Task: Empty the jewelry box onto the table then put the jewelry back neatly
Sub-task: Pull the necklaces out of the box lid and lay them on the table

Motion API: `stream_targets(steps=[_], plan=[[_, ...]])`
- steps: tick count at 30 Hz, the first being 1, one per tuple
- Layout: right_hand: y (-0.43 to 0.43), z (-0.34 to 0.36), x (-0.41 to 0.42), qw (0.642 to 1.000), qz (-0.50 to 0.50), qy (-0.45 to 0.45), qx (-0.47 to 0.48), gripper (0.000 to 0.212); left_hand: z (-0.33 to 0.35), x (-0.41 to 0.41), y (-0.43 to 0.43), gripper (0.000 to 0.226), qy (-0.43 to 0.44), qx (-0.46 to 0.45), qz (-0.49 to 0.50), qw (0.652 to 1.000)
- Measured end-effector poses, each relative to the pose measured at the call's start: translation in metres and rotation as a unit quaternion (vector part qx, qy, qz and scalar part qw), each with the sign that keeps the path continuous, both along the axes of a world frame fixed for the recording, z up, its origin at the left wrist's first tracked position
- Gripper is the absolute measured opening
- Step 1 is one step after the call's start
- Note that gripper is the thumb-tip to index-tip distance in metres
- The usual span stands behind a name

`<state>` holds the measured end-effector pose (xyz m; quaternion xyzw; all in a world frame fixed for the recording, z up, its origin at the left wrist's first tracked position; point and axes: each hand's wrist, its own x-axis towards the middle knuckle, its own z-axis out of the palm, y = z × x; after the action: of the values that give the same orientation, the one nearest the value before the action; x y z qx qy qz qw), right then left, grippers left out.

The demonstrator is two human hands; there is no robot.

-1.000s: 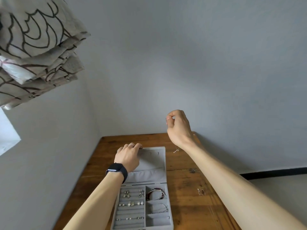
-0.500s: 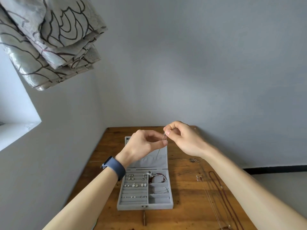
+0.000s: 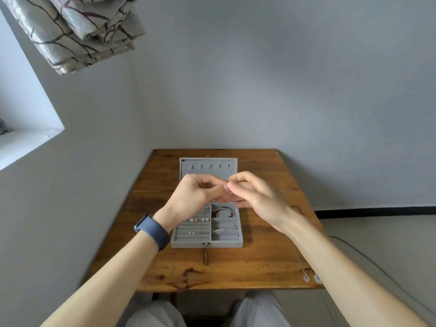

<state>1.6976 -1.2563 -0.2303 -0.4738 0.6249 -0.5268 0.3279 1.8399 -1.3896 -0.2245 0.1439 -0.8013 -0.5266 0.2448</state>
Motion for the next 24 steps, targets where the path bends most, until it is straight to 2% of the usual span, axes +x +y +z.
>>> stream_targets(steps=[2, 4, 8, 12, 16, 19, 24], plan=[[0.005, -0.011, 0.009, 0.996, 0.049, -0.068, 0.005, 0.033, -0.001, 0.0, 0.003, 0.014, 0.001, 0.02, -0.002, 1.0], [0.009, -0.024, 0.018, 0.995, 0.07, -0.068, 0.013, 0.032, -0.001, 0.002, 0.005, 0.012, -0.002, 0.039, 0.004, 0.999], [0.016, -0.051, 0.032, 0.998, 0.003, -0.065, 0.0, 0.017, -0.001, 0.012, 0.003, 0.017, 0.0, 0.089, 0.018, 0.996], [0.027, -0.072, 0.041, 0.994, -0.025, -0.105, -0.001, 0.019, -0.009, 0.023, 0.003, 0.018, 0.008, 0.12, 0.052, 0.991], [0.041, -0.092, 0.049, 0.99, -0.035, -0.133, 0.021, 0.021, -0.017, 0.03, -0.001, 0.014, 0.034, 0.28, 0.035, 0.959], [0.051, -0.104, 0.055, 0.981, -0.081, -0.176, 0.019, 0.02, -0.028, 0.03, 0.0, 0.013, 0.035, 0.336, 0.031, 0.941], [0.063, -0.12, 0.062, 0.982, -0.147, -0.121, 0.017, 0.017, -0.054, 0.029, 0.009, 0.008, 0.037, 0.377, 0.054, 0.924]])
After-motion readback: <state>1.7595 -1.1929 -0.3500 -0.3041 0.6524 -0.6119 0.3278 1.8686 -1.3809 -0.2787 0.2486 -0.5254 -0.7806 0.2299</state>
